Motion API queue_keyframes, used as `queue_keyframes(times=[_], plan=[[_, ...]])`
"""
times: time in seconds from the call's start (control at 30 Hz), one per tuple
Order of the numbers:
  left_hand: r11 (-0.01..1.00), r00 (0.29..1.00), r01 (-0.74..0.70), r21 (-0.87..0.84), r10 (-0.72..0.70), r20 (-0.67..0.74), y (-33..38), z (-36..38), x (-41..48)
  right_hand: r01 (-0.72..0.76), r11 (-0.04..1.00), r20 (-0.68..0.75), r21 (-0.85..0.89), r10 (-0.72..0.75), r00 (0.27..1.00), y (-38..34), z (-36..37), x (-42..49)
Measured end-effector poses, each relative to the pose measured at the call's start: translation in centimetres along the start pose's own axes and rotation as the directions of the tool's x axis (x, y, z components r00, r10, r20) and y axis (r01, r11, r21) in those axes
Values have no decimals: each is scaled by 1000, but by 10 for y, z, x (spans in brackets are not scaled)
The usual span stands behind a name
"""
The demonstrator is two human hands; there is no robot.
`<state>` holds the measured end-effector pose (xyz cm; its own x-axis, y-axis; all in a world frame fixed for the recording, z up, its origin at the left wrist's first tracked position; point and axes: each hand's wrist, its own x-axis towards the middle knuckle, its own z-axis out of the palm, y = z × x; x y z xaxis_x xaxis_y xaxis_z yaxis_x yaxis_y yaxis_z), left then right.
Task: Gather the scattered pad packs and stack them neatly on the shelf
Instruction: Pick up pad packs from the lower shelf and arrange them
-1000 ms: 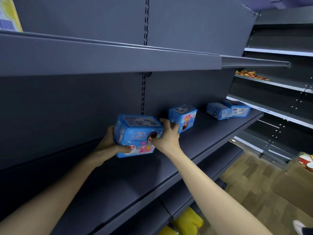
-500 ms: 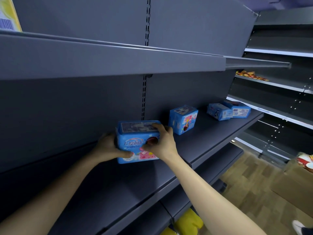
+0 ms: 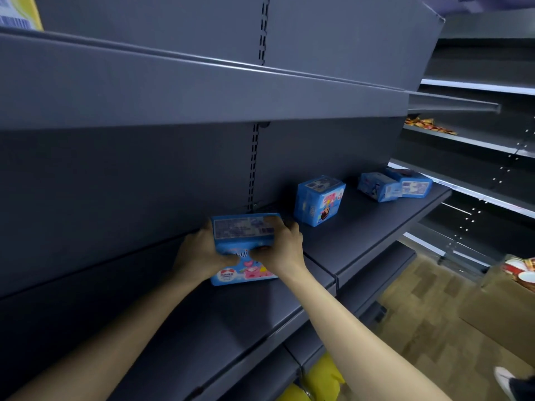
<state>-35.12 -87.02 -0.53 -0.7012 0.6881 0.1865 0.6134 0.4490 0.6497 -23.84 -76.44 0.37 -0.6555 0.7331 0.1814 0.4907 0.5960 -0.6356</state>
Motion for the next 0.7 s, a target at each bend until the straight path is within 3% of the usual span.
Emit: queue_keyframes(times=[0.23,0.47,0.7], plan=[[979,999,44,200,-48,15,-1,1,3,-22,1000,41,-9,22,999,-2,5,5],[974,1000,-13,227,16,-10,11,4,-4,31,987,100,-159,-15,995,-5,4,8],[934,1000,-24,358,19,17,27,6,-14,73,981,138,-180,-48,989,-5,-1,7]])
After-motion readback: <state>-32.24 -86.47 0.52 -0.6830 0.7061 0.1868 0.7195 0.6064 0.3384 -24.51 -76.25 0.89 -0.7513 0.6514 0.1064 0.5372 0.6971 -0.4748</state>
